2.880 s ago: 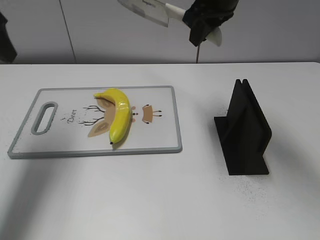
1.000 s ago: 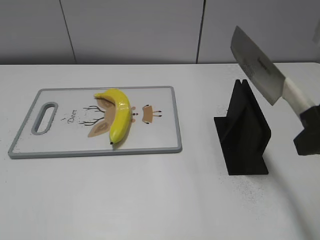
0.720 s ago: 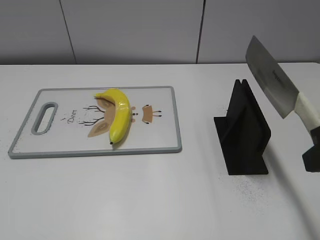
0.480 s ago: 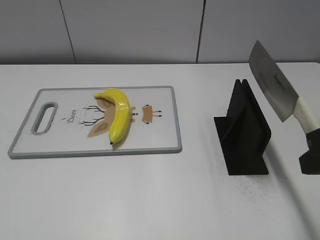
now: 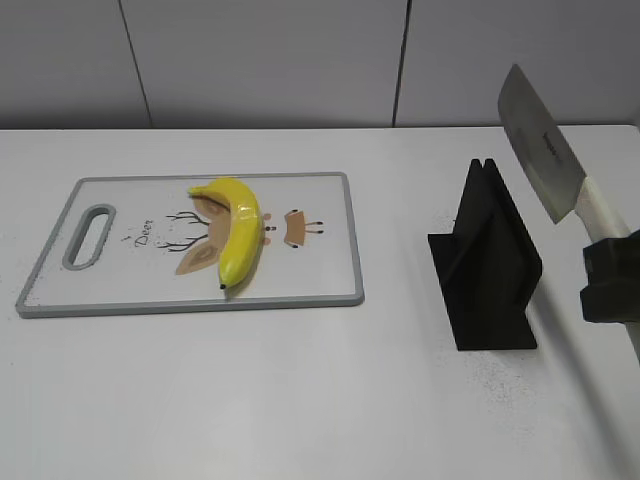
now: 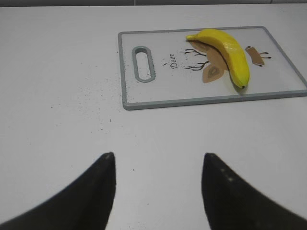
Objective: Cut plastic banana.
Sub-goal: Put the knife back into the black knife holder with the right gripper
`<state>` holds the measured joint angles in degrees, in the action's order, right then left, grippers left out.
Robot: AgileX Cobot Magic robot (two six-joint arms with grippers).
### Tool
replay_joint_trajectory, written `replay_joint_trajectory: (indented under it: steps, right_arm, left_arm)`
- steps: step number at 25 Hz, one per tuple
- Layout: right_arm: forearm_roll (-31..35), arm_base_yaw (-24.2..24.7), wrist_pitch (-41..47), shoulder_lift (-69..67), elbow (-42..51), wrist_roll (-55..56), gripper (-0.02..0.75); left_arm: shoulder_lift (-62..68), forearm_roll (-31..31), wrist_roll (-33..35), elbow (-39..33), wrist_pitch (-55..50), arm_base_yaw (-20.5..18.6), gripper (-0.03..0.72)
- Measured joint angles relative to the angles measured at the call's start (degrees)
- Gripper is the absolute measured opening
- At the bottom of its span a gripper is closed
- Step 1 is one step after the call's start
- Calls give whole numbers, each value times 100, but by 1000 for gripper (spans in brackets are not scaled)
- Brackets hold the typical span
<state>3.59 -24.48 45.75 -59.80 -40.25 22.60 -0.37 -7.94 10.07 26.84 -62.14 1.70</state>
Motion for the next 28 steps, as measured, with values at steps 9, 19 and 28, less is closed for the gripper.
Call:
replay_joint_trajectory:
  steps: [9, 19, 28]
  right_arm:
    - [-154, 0, -498, -749, 0, 4, 161]
    - [-322, 0, -745, -1212, 0, 11, 161]
    - [-359, 0, -811, -1605, 0, 12, 161]
  left_arm:
    - [0, 0, -1, 0, 6, 0, 558]
    - [0, 0, -18, 0, 8, 0, 546]
    - [0, 0, -18, 0, 8, 0, 539]
